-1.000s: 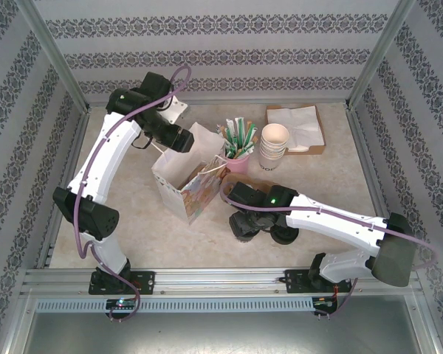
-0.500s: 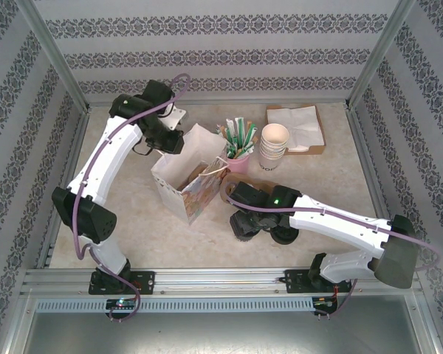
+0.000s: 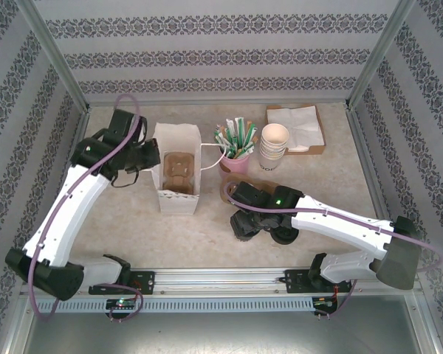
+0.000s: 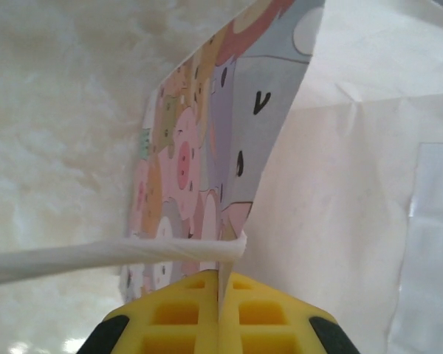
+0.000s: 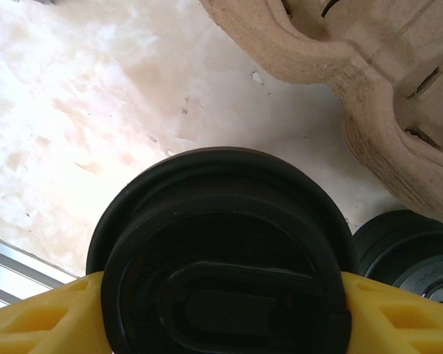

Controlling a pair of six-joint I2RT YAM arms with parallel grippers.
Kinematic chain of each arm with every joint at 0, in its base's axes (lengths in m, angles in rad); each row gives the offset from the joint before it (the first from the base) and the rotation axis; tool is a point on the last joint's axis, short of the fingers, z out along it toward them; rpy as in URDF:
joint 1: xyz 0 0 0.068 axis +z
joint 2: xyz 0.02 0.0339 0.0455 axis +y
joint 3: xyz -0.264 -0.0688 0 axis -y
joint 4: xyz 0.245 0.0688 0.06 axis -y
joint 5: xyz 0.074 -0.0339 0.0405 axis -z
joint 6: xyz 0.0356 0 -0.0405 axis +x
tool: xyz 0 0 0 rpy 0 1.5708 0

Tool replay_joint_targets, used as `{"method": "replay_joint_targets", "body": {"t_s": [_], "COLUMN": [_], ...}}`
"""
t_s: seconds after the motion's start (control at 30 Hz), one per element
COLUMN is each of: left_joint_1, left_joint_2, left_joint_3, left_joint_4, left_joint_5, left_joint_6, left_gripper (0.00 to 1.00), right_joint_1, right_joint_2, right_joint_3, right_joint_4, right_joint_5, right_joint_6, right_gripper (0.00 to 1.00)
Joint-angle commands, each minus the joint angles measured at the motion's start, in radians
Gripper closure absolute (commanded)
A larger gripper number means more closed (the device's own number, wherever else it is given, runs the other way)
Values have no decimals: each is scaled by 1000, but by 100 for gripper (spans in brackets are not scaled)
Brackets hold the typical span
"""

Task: Pack the takeout coffee

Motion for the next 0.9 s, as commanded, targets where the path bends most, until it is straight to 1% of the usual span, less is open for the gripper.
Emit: {"method": "replay_joint_targets", "body": {"t_s": [0.0, 0.03, 0.1, 0.23, 0.37, 0.43, 0.47, 0.53, 0.6, 0.67, 0.77, 0.87], "left_joint_1": [0, -5, -19, -57, -81, -101, -112, -129, -143, -152, -157, -163], "left_joint_2": [-73, -100, -133, -159, -169, -171, -178, -198, -224, -247, -258, -261], "left_joint_3": [-119, -158, -201, -208, -227, -223, -227, -256, -305, -347, -344, -305], "left_joint_4": [142, 159, 177, 112, 137, 135, 136, 159, 230, 298, 317, 328], "left_joint_5": [-9, -6, -4, -41, -55, -95, -123, -154, -157, -156, -152, -182], "left_joint_6": [-390, -466, -574, -742, -803, -806, -807, -817, -822, -825, -818, -775], "left_gripper": [100, 100, 100, 100, 100, 100, 93, 75, 67, 55, 42, 40], "right_joint_1": [-11, -11, -13, -20, -31, -36, -37, -40, -42, -45, -45, -45], "right_joint_2": [-20, -23, -29, -40, -50, -56, -58, -62, -65, -60, -53, -59], "right_joint_3": [-14, -16, -19, -20, -31, -40, -44, -54, -64, -69, -66, -69], "right_joint_4": [2, 6, 12, 8, 8, 10, 12, 17, 21, 23, 18, 24], "right_joint_5": [-14, -17, -23, -27, -30, -33, -36, -37, -37, -36, -41, -49], "right_joint_6": [-27, -29, -36, -49, -60, -61, -61, -63, -65, -67, -67, -63], "right_gripper": [35, 35, 35, 35, 35, 35, 35, 35, 35, 36, 36, 36]}}
